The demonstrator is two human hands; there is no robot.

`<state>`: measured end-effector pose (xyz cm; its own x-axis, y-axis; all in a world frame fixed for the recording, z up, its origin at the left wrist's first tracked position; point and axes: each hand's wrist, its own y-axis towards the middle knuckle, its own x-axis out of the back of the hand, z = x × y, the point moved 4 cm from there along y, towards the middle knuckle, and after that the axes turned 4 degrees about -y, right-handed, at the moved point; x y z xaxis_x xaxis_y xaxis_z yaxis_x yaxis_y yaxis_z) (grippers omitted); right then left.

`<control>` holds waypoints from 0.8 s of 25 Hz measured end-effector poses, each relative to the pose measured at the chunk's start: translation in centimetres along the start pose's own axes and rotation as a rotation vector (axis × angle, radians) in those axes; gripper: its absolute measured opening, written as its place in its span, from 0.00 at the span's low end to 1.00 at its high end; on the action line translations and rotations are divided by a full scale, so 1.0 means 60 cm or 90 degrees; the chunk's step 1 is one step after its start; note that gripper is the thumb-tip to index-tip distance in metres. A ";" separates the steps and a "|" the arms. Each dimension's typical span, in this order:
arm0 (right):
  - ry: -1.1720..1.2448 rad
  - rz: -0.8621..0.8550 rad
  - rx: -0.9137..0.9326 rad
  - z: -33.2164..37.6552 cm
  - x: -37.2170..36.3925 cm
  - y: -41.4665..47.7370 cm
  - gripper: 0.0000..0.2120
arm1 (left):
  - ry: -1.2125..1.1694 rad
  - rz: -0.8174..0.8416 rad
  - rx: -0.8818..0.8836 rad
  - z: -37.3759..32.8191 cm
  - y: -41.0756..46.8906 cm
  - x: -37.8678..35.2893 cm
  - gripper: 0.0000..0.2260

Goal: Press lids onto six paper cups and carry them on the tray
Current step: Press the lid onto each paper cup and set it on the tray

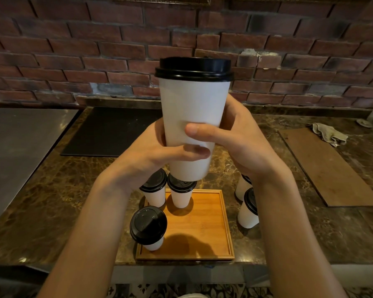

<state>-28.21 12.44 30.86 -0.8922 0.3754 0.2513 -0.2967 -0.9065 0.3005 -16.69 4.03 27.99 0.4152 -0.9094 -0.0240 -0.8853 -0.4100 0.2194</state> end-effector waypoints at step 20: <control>-0.123 -0.130 -0.032 0.009 -0.014 0.001 0.36 | 0.107 -0.198 0.013 0.016 0.008 0.010 0.30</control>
<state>-27.30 12.18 31.18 -0.7325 0.5764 0.3622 -0.4845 -0.8152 0.3174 -17.10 3.21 27.16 0.6924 -0.7177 0.0745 -0.7147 -0.6680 0.2074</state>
